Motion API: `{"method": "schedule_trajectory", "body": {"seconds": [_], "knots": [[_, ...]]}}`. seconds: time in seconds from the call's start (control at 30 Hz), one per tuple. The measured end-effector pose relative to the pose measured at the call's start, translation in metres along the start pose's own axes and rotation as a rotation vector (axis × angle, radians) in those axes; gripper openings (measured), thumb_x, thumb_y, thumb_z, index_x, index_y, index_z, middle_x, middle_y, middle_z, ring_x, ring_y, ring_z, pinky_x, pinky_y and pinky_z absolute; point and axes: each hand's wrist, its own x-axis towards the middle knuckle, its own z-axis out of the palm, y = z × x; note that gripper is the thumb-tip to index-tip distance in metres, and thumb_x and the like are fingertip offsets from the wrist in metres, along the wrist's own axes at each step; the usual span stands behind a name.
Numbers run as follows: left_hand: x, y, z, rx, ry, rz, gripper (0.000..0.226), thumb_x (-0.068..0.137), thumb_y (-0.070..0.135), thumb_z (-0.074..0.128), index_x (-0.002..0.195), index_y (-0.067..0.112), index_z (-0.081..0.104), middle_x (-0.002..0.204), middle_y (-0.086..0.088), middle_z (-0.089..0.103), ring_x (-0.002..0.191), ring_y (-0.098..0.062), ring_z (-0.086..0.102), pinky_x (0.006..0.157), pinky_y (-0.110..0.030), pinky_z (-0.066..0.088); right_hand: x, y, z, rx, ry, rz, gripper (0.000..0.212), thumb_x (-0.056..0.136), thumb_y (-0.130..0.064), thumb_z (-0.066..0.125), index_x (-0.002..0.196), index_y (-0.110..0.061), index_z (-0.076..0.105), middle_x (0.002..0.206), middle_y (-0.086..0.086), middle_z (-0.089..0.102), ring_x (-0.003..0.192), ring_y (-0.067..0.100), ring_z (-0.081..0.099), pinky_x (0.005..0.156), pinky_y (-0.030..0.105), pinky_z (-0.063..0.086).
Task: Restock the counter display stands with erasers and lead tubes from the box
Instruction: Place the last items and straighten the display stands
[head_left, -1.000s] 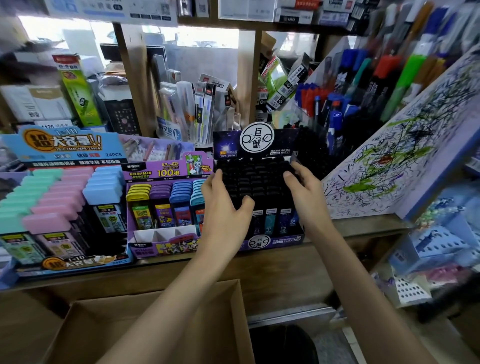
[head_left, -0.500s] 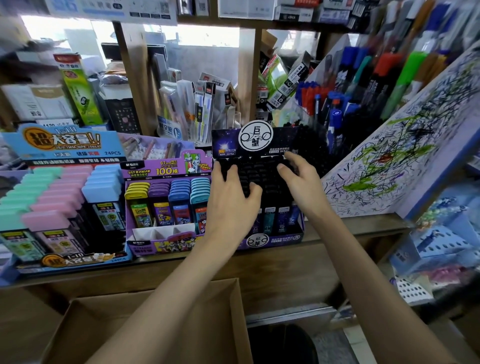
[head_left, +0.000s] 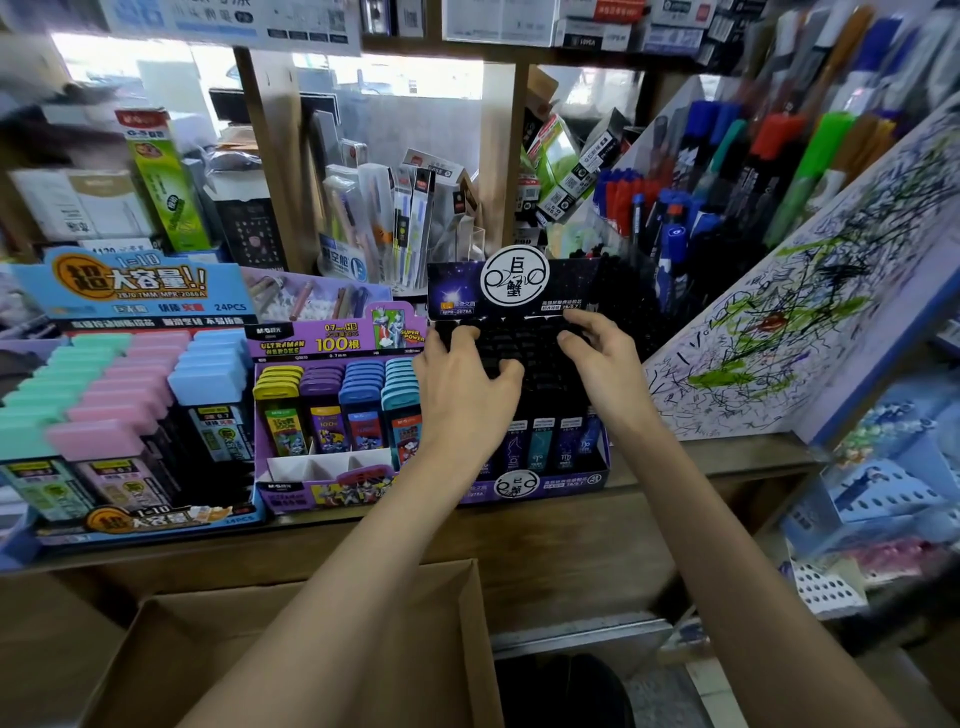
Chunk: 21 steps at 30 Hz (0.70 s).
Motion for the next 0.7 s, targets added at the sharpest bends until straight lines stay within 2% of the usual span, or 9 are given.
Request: {"method": "schedule_trajectory", "body": {"seconds": [0.13, 0.27, 0.37, 0.47, 0.57, 0.7], "knots": [[0.008, 0.005, 0.001, 0.043, -0.023, -0.037, 0.044, 0.089, 0.027, 0.052, 0.129, 0.009, 0.045, 0.142, -0.017, 0.037, 0.129, -0.033, 0.030, 0.106, -0.039, 0.028, 0.000, 0.000, 0.000, -0.012, 0.002, -0.004, 0.038, 0.094, -0.025, 0.051, 0.132, -0.020, 0.051, 0.138, -0.003, 0.045, 0.122, 0.007, 0.040, 0.098, 0.024, 0.031], [0.006, -0.001, 0.004, 0.089, 0.004, 0.049, 0.046, 0.093, 0.027, 0.047, 0.134, 0.008, 0.040, 0.142, -0.016, 0.036, 0.126, -0.031, 0.040, 0.098, -0.038, 0.037, -0.001, -0.003, -0.001, -0.035, -0.017, -0.016, 0.037, 0.095, -0.023, 0.050, 0.131, -0.018, 0.051, 0.137, -0.003, 0.045, 0.127, 0.013, 0.042, 0.106, 0.029, 0.033], [0.005, -0.004, 0.006, 0.232, -0.025, 0.102, 0.050, 0.098, 0.032, 0.037, 0.143, 0.011, 0.034, 0.151, -0.024, 0.021, 0.135, -0.036, 0.029, 0.105, -0.039, 0.031, 0.002, -0.006, -0.005, -0.242, -0.089, -0.094, 0.041, 0.097, -0.023, 0.047, 0.136, -0.012, 0.047, 0.142, 0.000, 0.039, 0.131, 0.013, 0.035, 0.102, 0.017, 0.021], [0.007, -0.004, 0.007, 0.333, -0.064, 0.122, 0.051, 0.100, 0.032, 0.031, 0.145, 0.009, 0.029, 0.151, -0.030, 0.014, 0.138, -0.039, 0.022, 0.109, -0.040, 0.025, 0.006, -0.004, -0.008, -0.384, -0.213, -0.114, 0.045, 0.099, -0.023, 0.041, 0.142, -0.008, 0.039, 0.151, 0.002, 0.028, 0.138, 0.015, 0.024, 0.101, 0.013, 0.012], [0.007, -0.006, 0.007, 0.361, -0.078, 0.142, 0.051, 0.101, 0.030, 0.028, 0.146, 0.006, 0.026, 0.151, -0.032, 0.013, 0.139, -0.040, 0.020, 0.111, -0.041, 0.022, 0.005, -0.003, -0.005, -0.296, -0.170, -0.098, 0.042, 0.101, -0.019, 0.036, 0.140, -0.004, 0.040, 0.150, 0.003, 0.029, 0.138, 0.015, 0.025, 0.105, 0.015, 0.012], [0.007, -0.005, 0.006, 0.363, -0.102, 0.132, 0.051, 0.101, 0.030, 0.027, 0.146, 0.005, 0.025, 0.151, -0.032, 0.012, 0.139, -0.040, 0.018, 0.112, -0.041, 0.021, -0.001, -0.009, -0.005, -0.022, -0.122, 0.023, 0.035, 0.100, -0.020, 0.039, 0.132, -0.013, 0.052, 0.140, 0.000, 0.041, 0.131, 0.013, 0.036, 0.113, 0.027, 0.023]]}}
